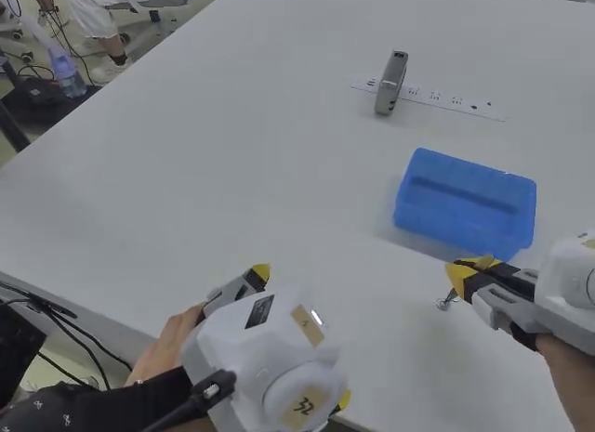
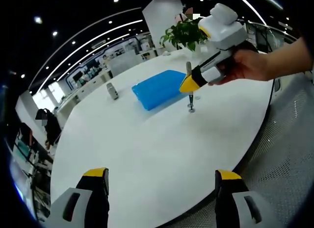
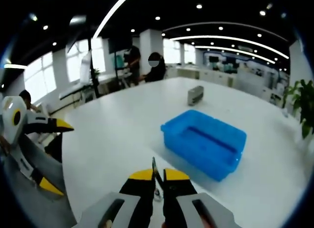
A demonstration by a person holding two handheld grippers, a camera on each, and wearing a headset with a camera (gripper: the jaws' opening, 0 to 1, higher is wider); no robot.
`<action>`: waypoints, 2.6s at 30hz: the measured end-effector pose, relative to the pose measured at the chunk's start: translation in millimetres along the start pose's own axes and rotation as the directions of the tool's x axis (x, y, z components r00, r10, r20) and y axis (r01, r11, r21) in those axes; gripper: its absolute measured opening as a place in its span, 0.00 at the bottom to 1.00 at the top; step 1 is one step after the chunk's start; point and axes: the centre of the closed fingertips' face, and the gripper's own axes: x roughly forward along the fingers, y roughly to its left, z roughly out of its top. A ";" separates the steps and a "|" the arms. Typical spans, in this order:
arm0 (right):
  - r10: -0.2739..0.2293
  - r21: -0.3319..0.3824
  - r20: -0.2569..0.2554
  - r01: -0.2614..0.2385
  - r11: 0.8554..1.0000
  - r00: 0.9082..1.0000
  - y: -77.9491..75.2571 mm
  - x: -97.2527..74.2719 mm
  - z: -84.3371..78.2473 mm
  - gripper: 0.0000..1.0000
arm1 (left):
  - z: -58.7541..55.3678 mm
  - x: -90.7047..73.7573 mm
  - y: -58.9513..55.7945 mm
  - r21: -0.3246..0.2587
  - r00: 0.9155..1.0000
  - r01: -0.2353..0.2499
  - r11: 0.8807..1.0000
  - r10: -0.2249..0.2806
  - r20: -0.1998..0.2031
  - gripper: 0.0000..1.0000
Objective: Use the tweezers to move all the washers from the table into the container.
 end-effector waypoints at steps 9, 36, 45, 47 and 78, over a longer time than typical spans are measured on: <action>-0.002 -0.021 -0.019 0.001 1.000 1.000 -2.3 -1.4 4.1 0.01 | -0.1 -0.3 -0.4 0.004 1.000 0.001 1.000 -0.001 -0.002 0.91; 0.012 -0.039 0.041 -0.011 0.999 0.999 -23.8 -9.0 63.2 0.01 | 0.1 -0.4 2.4 -0.001 1.000 -0.010 1.000 0.010 0.002 0.90; -0.001 -0.054 0.077 0.005 0.999 0.997 -38.1 -1.1 86.4 0.01 | -1.5 0.0 2.3 0.002 1.000 -0.010 1.000 0.010 -0.007 0.89; -0.005 -0.054 0.084 0.010 0.998 0.996 -40.7 2.5 90.3 0.01 | -1.3 0.0 2.2 -0.001 1.000 -0.009 1.000 0.009 -0.005 0.89; -0.058 -0.009 0.043 0.059 0.998 0.997 -76.7 57.1 73.6 0.01 | -5.2 1.0 0.9 0.000 1.000 -0.001 1.000 0.001 -0.030 0.87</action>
